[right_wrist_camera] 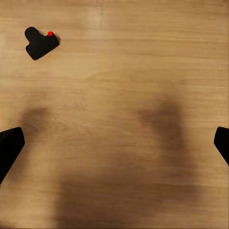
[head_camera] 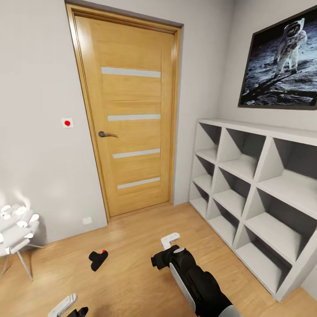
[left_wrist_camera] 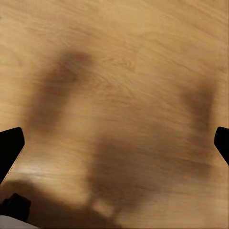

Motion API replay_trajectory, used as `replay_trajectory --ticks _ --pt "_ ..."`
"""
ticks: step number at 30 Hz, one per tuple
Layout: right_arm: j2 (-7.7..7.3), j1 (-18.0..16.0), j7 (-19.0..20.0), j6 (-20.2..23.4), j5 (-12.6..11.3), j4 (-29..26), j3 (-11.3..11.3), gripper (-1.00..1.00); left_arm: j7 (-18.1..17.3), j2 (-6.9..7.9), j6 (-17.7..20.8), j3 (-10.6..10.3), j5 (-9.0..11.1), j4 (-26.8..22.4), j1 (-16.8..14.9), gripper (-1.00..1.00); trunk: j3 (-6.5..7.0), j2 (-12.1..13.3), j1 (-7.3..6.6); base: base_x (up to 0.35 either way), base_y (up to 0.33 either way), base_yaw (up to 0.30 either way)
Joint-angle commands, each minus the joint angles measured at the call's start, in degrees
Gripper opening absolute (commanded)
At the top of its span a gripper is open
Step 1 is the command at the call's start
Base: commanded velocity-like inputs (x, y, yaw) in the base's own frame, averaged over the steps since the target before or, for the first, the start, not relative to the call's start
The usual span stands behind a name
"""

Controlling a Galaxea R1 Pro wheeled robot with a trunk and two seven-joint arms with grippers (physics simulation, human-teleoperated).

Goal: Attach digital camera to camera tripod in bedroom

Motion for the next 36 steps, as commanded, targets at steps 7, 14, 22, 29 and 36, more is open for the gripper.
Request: replay_trajectory --ticks 7,14,22,29,36 --pt "0.0 -0.05 -0.42 0.24 -0.46 -0.04 0.09 1.0 0.4 0.01 0.3 0.02 0.46 0.12 0.0 1.0 -0.05 -0.03 0.04 0.301 0.198 0.0" --pt "0.0 -0.05 -0.39 0.21 -0.49 -0.1 -0.03 1.0 0.18 0.24 0.83 -1.22 -4.63 0.14 -0.05 1.0 -0.05 -0.03 0.04 0.275 0.211 0.0" --pt "0.0 -0.05 -0.35 0.11 -0.5 -0.57 -0.33 1.0 0.01 0.86 2.67 -3.97 -9.43 0.16 -1.2 1.0 -0.05 -0.03 0.04 0.267 0.215 0.0" --pt "0.0 -0.05 -0.34 0.19 -0.53 -0.86 -0.56 1.0 0.02 2.12 6.66 -7.52 -10.78 0.17 -3.13 1.0 -0.05 -0.03 0.04 0.262 0.22 0.0" --pt "0.0 -0.09 -0.4 0.36 -1.96 -1.09 -0.68 1.0 0.01 3.66 9.97 -9.65 -11.24 0.5 -5.99 1.0 -0.05 -0.03 0.04 0.257 0.231 -0.031"
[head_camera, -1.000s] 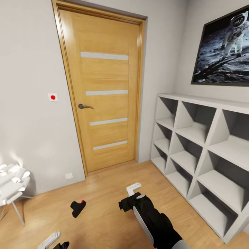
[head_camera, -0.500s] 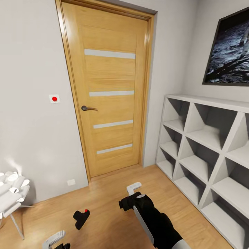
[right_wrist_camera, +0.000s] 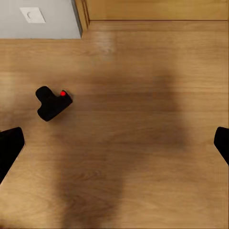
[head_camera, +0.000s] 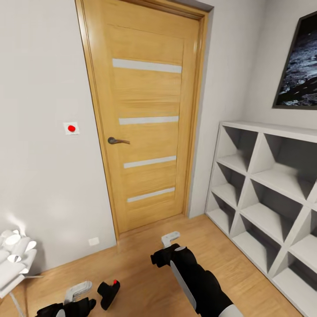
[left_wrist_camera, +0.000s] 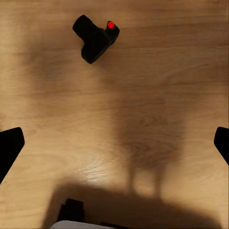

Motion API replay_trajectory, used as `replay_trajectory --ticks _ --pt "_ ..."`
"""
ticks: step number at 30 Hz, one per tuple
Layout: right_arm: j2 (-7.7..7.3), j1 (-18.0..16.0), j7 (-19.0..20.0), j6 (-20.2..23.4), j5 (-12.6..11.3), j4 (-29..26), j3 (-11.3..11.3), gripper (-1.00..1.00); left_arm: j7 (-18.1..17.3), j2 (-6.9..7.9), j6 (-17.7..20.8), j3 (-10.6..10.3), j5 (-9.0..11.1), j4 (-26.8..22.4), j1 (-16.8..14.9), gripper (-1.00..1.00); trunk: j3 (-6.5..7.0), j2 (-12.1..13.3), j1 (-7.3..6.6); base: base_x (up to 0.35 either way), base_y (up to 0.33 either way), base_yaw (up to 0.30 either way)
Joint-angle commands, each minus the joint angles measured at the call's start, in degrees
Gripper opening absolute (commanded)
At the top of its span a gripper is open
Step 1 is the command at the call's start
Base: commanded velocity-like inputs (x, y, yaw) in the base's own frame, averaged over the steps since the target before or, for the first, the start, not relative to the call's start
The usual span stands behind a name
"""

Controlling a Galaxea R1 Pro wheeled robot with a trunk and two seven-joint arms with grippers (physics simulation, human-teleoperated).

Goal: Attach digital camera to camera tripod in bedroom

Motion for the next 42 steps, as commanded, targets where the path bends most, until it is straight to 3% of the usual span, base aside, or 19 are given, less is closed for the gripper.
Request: replay_trajectory --ticks 1,5,8,9,11,12,13,15,16,20,21,27,35,42 --pt "0.0 -0.06 -0.44 0.25 -0.86 -0.06 0.07 1.0 0.52 0.11 0.57 -0.33 0.58 0.14 -0.4 1.0 -0.07 -0.04 0.03 0.252 0.242 -0.116" --pt "0.0 -0.1 -0.48 0.56 -1.53 -0.11 0.05 1.0 0.55 0.27 1.25 -1.62 0.53 1.01 -1.63 1.0 -0.07 -0.04 0.03 0.251 0.244 -0.141" --pt "0.0 -0.18 -0.58 2.63 -2.67 -0.38 0.0 1.0 0.86 0.39 1.74 -3.8 0.48 3.29 -3.76 1.0 -0.07 -0.04 0.03 0.249 0.244 -0.188" --pt "0.0 -0.35 -0.67 4.59 -3.54 -1.15 -0.24 1.0 1.6 0.13 2.27 -5.38 -0.67 5.36 -5.51 1.0 -0.07 -0.04 0.03 0.159 0.142 -0.225" --pt "0.0 -0.6 -0.71 5.44 -3.92 -1.51 -0.75 1.0 2.54 -0.12 2.96 -6.06 -1.57 6.21 -6.26 1.0 -0.07 -0.04 0.03 0.115 0.102 -0.235" --pt "0.0 -0.94 -0.74 6.07 -4.24 -1.74 -1.68 1.0 3.87 -0.35 3.76 -6.53 -2.09 6.68 -6.74 1.0 -0.07 -0.04 0.03 0.065 0.058 -0.235" --pt "0.0 -1.63 -0.78 7.79 -4.63 -2.09 -4.44 1.0 7.78 -0.42 5.47 -7.2 -2.75 7.05 -7.5 1.0 -0.25 -0.44 0.25 0.014 0.012 -0.07" --pt "0.0 -1.71 -0.81 8.02 -4.67 -2.24 -4.84 1.0 8.14 -0.25 6.71 -7.29 -2.8 7.04 -7.99 1.0 -0.61 -1.24 0.69 0.01 0.009 -0.05" --pt "0.0 -1.75 -0.85 9.07 -4.68 -4.19 -5.87 1.0 8.05 0.33 9.65 -7.45 -2.83 7.42 -10.28 1.0 -0.78 -1.64 0.91 0.004 0.003 -0.018" --pt "0.0 -1.51 -0.83 11.55 -4.66 -7.65 -6.49 1.0 6.96 1.49 10.75 -7.63 -2.85 8.08 -11.9 1.0 -1.5 -3.24 1.78 0.002 0.002 -0.034" --pt "0.0 -1.33 -0.79 14.9 -4.61 -11.91 -6.86 1.0 4.74 3.12 11.19 -8.43 -2.86 9.08 -13.12 1.0 -1.68 -3.65 2.0 0.001 0.001 -0.149" --pt "0.0 -1.2 -0.73 18.5 -4.74 -16.17 -7.29 1.0 -0.1 5.68 9.11 -10.48 -2.96 13.45 -14.87 1.0 -2.76 -6.05 3.32 0.001 0.0 -0.164" --pt "0.0 -1.33 -0.67 18.62 -4.83 -17.67 -8.05 1.0 -2.31 6.52 6.13 -11.38 -2.91 17.25 -16.17 1.0 -4.2 -9.26 5.08 0.0 0.0 -0.052" --pt "0.0 -1.39 -0.66 18.62 -4.72 -17.98 -8.09 1.0 -2.65 6.52 5.68 -11.51 -2.74 17.73 -16.31 1.0 -5.09 -11.27 6.18 0.0 0.0 -0.011"
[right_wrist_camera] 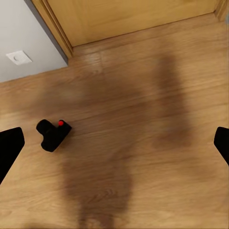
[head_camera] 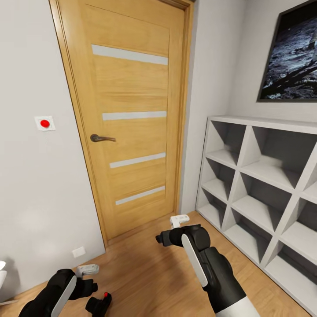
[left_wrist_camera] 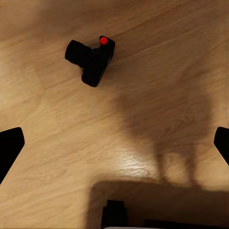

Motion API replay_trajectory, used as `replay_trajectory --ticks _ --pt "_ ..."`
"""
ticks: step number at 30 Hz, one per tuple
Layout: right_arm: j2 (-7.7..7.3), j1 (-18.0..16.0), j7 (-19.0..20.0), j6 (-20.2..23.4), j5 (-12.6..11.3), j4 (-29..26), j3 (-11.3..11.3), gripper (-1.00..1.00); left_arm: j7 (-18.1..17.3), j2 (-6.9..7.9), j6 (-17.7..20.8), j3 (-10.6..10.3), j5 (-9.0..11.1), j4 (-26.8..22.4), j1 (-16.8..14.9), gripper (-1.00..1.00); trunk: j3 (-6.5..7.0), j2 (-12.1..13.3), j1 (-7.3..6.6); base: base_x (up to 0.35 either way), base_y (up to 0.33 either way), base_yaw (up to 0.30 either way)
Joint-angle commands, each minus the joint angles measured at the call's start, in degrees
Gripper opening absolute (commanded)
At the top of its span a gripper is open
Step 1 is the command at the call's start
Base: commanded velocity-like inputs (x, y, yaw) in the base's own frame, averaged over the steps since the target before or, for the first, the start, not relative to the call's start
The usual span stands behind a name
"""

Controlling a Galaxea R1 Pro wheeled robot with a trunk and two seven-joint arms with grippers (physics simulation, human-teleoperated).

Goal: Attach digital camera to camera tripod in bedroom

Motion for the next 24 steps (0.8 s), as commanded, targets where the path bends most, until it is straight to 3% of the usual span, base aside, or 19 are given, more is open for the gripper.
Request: replay_trajectory --ticks 1,12,24 --pt "0.0 -0.05 -0.45 0.2 -0.46 -0.11 0.04 1.0 0.23 0.06 0.14 -0.21 0.51 -0.01 -0.04 1.0 -0.06 -0.03 0.0 0.0 0.0 -0.028" --pt "0.0 0.01 -0.47 0.2 -0.51 -0.23 0.28 1.0 0.2 -0.04 -5.49 -0.09 0.47 1.95 -0.09 1.0 -0.06 -0.03 0.0 0.0 0.021 -0.196" --pt "0.0 0.05 -0.48 0.2 -0.55 -0.19 0.38 1.0 -0.05 -0.36 -7.35 -0.1 0.33 3.78 -0.1 1.0 -0.06 -0.03 0.0 0.0 0.256 -0.26"
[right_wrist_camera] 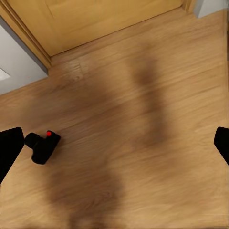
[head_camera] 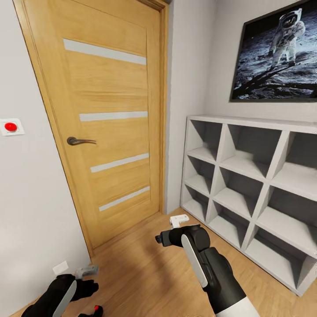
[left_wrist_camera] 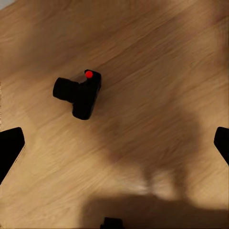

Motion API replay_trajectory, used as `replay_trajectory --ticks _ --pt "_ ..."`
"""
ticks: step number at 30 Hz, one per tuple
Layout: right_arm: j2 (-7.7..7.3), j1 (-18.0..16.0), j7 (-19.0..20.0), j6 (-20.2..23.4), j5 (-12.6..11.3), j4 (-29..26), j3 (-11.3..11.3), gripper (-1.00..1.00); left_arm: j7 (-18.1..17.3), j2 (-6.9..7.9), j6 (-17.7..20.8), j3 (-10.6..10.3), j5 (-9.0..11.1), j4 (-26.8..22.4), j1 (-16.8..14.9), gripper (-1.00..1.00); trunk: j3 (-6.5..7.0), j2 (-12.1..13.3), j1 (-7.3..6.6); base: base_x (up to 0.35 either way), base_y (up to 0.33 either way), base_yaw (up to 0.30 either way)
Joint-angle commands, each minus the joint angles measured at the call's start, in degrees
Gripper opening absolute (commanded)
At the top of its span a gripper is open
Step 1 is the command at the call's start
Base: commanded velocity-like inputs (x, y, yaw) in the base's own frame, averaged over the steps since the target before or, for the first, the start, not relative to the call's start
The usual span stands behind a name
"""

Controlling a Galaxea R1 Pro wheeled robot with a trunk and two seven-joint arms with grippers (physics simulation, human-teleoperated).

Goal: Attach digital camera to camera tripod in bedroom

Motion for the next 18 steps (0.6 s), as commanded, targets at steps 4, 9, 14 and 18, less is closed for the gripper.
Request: replay_trajectory --ticks 4,9,14,18 --pt "0.02 -0.07 -0.44 0.21 -0.48 0.05 0.06 1.0 0.24 0.07 0.09 -0.22 0.43 0.01 -0.01 1.0 -0.06 -0.04 0.0 0.0 0.315 -0.266" --pt "0.02 -0.04 -0.44 0.21 -0.48 0.1 0.11 1.0 0.27 0.06 0.03 -0.21 0.43 0.07 -0.01 1.0 -0.06 -0.04 0.0 0.0 0.305 -0.263" --pt "0.02 -0.01 -0.44 0.21 -0.47 0.09 0.2 1.0 0.73 -0.58 0.4 -0.01 0.69 0.06 -0.01 1.0 -0.06 -0.04 0.0 0.0 0.128 -0.132" --pt "0.02 0.04 -0.44 0.21 -0.43 0.06 0.38 1.0 0.87 -1.93 2.05 0.23 0.59 0.02 -0.01 1.0 -0.6 -1.24 0.66 0.0 0.032 -0.034"
